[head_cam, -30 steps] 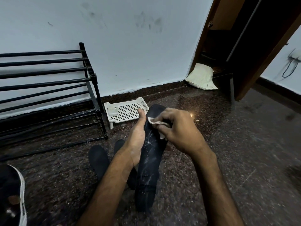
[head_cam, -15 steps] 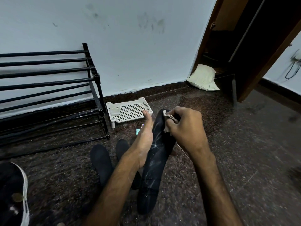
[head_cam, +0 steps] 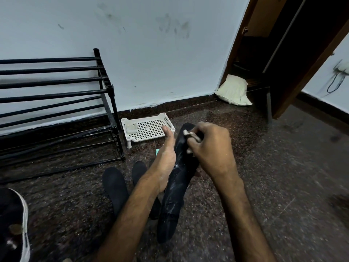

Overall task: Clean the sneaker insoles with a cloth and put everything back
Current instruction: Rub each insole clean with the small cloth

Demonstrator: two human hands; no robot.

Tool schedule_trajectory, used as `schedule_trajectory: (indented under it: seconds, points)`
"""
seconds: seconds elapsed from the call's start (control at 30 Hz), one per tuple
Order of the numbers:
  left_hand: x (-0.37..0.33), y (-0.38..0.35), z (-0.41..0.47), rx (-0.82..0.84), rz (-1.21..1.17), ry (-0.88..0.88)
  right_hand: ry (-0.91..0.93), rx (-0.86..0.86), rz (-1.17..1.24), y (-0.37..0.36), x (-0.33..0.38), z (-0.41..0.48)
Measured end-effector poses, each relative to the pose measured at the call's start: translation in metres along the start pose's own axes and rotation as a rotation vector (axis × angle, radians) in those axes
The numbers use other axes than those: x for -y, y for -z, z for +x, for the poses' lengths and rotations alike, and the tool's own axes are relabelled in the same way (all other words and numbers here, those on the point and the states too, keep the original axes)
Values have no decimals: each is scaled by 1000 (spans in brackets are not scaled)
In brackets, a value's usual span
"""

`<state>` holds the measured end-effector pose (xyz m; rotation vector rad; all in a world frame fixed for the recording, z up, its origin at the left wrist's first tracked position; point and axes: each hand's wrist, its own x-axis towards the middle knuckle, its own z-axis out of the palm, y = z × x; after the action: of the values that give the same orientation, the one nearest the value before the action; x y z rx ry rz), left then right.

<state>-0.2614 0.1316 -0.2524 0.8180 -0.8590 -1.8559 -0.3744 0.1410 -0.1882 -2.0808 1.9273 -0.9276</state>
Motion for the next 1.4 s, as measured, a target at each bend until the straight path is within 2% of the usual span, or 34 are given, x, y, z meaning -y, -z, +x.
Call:
schedule_trajectory:
  seconds: [0.1,0.27,0.33,0.43,0.5,0.63,0.7,0.8,0.87,0.9,0.97,1.03,1.07,1.17,1.23,1.4]
  points:
    - [0,-2,-3,6,49,22,-28,-91,-36,3,-7,3]
    - [0,3,0,4,-65,6,89,173,93,4,2,-1]
    - [1,4,0,26,-69,12,44,127,95,3,-3,0]
    - [0,-2,-3,62,-69,56,-74,-72,-6,7,-13,3]
    - [1,-5,-4,47,-61,58,-98,-116,12,7,-11,3]
    - [-1,-5,-3,28,-69,5,13,95,186,0,2,-2]
    - [-3,-5,-3,41,-106,8,28,132,197,-1,2,-2]
    - [1,-4,-2,64,-55,28,-68,-60,73,2,-10,2]
    - [3,-3,-2,56,-58,32,-66,-137,93,4,-12,4]
    - [4,-3,-1,58,-63,31,-52,-94,148,4,-11,4]
    - [1,-1,0,33,-88,20,-22,99,259,4,-2,1]
    - [-1,0,0,24,-144,11,15,194,250,2,3,-2]
    - [0,3,1,43,-153,8,4,161,198,1,2,-2]
    - [2,-1,-3,57,-83,21,-86,-76,-29,3,-6,0]
    - [2,-4,-4,58,-29,44,-74,-169,-97,3,-6,2]
    - [-4,2,-5,8,-57,25,142,39,36,-3,8,0]
